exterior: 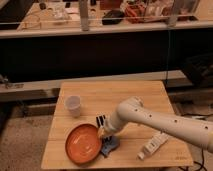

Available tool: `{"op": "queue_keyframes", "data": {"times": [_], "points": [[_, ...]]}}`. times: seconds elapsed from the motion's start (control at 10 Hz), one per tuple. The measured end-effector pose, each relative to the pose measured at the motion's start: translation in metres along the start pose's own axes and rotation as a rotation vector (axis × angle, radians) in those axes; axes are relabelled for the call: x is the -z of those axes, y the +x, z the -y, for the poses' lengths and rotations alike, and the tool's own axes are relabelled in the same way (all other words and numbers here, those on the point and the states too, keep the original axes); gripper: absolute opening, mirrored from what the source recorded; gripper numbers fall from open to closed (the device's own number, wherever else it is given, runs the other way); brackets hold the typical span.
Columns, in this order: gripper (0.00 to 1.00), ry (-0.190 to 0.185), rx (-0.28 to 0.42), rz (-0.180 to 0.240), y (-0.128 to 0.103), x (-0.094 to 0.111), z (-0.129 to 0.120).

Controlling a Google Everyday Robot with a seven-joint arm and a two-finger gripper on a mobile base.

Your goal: Drag the ceramic bowl in a circle

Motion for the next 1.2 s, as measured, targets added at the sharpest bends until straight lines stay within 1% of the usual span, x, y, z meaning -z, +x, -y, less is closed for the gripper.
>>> {"op": "queue_keyframes", "data": {"times": [0.1,0.3,0.4,0.6,0.7,0.9,1.0,1.1,1.2], "points": [[0.02,0.004,-0.008,-0.005,0.014,-0.005,-0.001],[0.02,0.016,-0.014,-0.015,0.034,-0.011,0.002],[0.02,0.027,-0.002,-0.018,0.043,-0.015,0.012],[0.02,0.059,0.037,-0.011,0.050,-0.026,0.037],[0.02,0.079,0.068,0.001,0.053,-0.036,0.057],[0.02,0.097,0.126,0.033,0.056,-0.054,0.089],[0.02,0.115,0.172,0.065,0.054,-0.066,0.110],[0.02,0.131,0.197,0.089,0.049,-0.073,0.120],[0.02,0.148,0.222,0.115,0.040,-0.078,0.129]]}}
